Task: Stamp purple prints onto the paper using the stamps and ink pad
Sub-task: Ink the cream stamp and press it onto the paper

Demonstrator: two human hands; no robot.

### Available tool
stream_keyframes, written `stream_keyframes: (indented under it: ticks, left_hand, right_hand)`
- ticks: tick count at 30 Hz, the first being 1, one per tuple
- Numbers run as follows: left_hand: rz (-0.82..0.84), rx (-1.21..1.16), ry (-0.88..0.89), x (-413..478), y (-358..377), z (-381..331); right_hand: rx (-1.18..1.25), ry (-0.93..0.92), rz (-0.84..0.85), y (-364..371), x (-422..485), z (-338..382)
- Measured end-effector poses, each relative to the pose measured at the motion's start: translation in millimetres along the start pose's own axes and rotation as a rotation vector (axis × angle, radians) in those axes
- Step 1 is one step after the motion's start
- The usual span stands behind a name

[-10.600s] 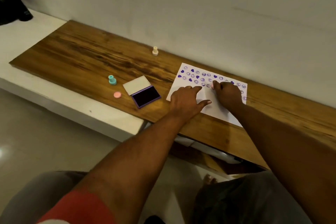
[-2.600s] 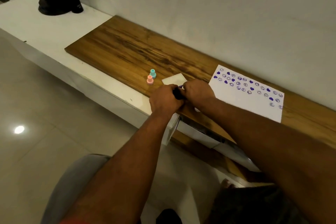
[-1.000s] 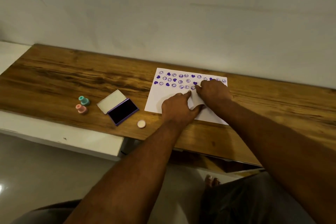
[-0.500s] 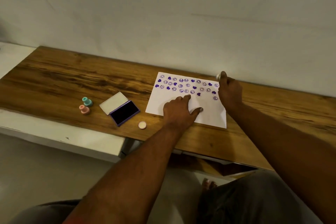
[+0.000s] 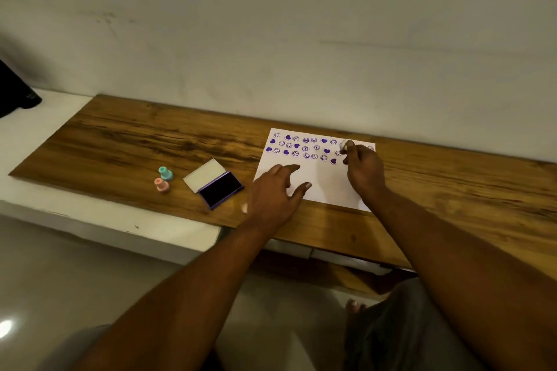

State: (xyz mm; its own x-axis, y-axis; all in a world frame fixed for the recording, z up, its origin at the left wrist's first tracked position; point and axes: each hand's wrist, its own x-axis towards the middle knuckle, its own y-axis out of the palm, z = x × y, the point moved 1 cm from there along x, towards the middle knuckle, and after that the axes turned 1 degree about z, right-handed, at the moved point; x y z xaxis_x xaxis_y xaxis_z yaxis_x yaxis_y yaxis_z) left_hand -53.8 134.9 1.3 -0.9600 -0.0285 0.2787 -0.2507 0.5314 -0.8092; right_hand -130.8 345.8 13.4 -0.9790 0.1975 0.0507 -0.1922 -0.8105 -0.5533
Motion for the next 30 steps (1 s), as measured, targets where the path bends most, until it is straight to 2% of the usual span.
stream_keyframes:
  ticks: [6, 9, 11, 15, 18, 21, 30]
  left_hand:
    - [-0.154, 0.016, -0.133, -46, -53, 42]
    - [-0.137, 0.050, -0.212, -63, -67, 57]
    - [-0.105, 0.075, -0.274, -71, -67, 63]
    - [-0.058, 0.049, -0.346, -83, -58, 71]
    - [-0.067, 0.033, -0.350, -83, -52, 71]
    - [-0.087, 0.007, -0.361, -81, -49, 72]
    - [-0.112, -0.004, -0.365, -83, -45, 72]
  right_hand:
    - [-0.100, -0.200, 0.141, 32, -12, 39]
    - [-0.135, -0.318, 0.268, 51, -28, 62]
    - [-0.150, -0.423, 0.414, 61, -40, 77]
    - [-0.312, -0.660, 0.648, 83, -65, 102]
    - [-0.527, -0.733, 0.650, 96, -72, 111]
    - [-0.622, -0.730, 0.645, 98, -71, 112]
    - [-0.583, -0.677, 0.672, 100, -70, 104]
